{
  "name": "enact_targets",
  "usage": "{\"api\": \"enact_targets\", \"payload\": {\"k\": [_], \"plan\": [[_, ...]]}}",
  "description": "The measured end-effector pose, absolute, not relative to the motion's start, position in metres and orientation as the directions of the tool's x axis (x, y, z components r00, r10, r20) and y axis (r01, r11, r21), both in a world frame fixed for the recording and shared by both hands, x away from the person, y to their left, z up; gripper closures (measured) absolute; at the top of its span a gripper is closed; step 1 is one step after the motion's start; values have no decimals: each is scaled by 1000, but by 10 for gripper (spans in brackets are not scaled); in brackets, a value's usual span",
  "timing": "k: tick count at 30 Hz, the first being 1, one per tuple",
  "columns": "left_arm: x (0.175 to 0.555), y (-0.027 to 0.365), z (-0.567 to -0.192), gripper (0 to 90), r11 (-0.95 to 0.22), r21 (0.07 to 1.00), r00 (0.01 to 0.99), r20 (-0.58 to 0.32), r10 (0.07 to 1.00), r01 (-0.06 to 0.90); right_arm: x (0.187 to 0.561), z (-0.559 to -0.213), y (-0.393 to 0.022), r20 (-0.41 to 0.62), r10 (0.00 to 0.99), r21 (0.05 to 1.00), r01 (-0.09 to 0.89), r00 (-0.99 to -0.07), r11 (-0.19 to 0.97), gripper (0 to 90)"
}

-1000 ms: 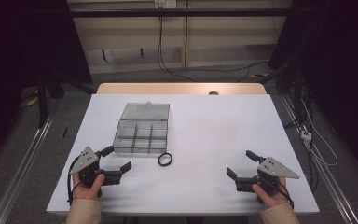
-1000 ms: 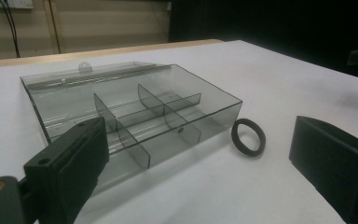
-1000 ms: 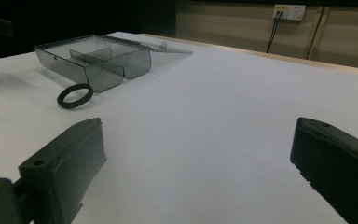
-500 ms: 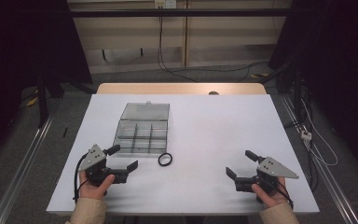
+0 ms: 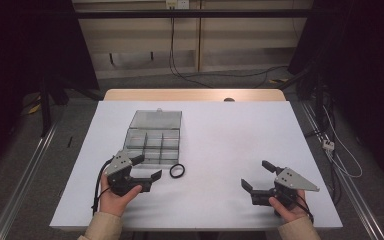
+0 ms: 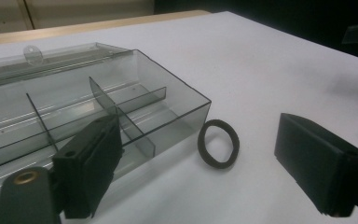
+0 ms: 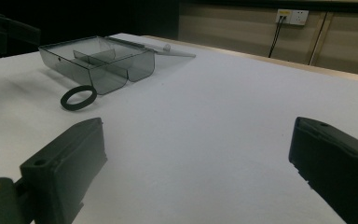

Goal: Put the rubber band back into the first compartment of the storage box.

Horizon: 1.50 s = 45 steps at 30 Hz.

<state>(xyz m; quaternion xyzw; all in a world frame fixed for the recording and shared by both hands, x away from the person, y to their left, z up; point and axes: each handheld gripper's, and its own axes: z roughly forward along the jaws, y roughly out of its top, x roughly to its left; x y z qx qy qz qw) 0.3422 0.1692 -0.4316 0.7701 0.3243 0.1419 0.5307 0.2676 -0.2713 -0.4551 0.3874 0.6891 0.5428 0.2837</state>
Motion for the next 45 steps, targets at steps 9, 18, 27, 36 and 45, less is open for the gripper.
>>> {"api": "enact_targets", "payload": {"k": [9, 18, 27, 36, 45], "plan": [[348, 150, -436, 325, -290, 872, 746, -119, 655, 393, 268, -455, -271, 27, 842, 967, 226, -539, 114, 36], [358, 134, -445, 481, -323, 843, 722, -108, 683, 431, 267, -455, -270, 27, 838, 969, 221, -545, 113, 36], [360, 123, -448, 612, -341, 828, 716, -101, 691, 445, 267, -454, -271, 24, 838, 969, 217, -546, 114, 36], [362, 112, -455, 629, -389, 787, 710, -86, 699, 479, 267, -454, -271, 22, 837, 971, 212, -547, 113, 36], [364, 102, -460, 655, -416, 764, 710, -79, 699, 494, 266, -453, -271, 22, 834, 972, 209, -551, 112, 36]]}}
